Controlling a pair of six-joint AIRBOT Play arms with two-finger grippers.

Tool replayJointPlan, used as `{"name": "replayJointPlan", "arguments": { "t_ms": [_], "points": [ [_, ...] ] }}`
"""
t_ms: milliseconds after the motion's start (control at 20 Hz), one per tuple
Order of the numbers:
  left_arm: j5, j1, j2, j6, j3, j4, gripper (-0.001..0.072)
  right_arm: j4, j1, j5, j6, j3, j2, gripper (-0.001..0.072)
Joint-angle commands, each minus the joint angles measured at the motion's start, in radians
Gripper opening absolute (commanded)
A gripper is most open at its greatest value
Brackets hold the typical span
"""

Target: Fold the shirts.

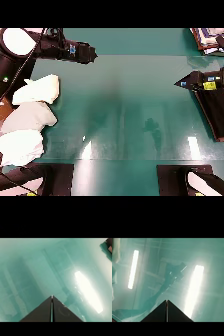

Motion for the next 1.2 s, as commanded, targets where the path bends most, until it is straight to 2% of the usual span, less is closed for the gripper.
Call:
{"name": "replayJointPlan", "arguments": {
  "t_ms": [0,700,850,900,950,1000,1050,1150],
  "points": [
    [0.0,0.0,0.0,0.0,0.0,0.0,0.0025,0.001,0.003,0.005,-0.001,0.0,0.001,0.0015],
    [0.029,0.0,0.0,-0.004,0.0,-0.003,0.0024,0.0,0.003,0.056,-0.001,0.0,0.002,0.0015],
    [-0.007,0.031,0.002,0.013,0.0,0.092,0.0029,0.0,0.003,0.053,-0.001,0.0,0.002,0.0015],
    [-0.06,0.066,0.003,-0.016,0.0,0.154,0.0274,0.001,0.003,0.053,0.0,0.0,0.002,0.0015],
    [-0.121,0.111,0.002,-0.062,0.0,0.229,0.0577,0.001,0.003,0.053,0.0,0.0,0.002,0.0015],
    [-0.178,0.156,0.001,-0.093,0.0,0.305,0.0611,0.001,0.003,0.053,0.0,0.0,0.002,0.0015],
    [-0.228,0.205,-0.001,-0.095,-0.001,0.38,0.061,0.001,0.003,0.051,0.0,0.0,0.002,0.0015],
    [-0.242,0.298,0.0,-0.094,-0.037,0.473,0.0611,0.001,0.003,0.037,0.0,0.0,0.002,0.0015]
  ]
}}
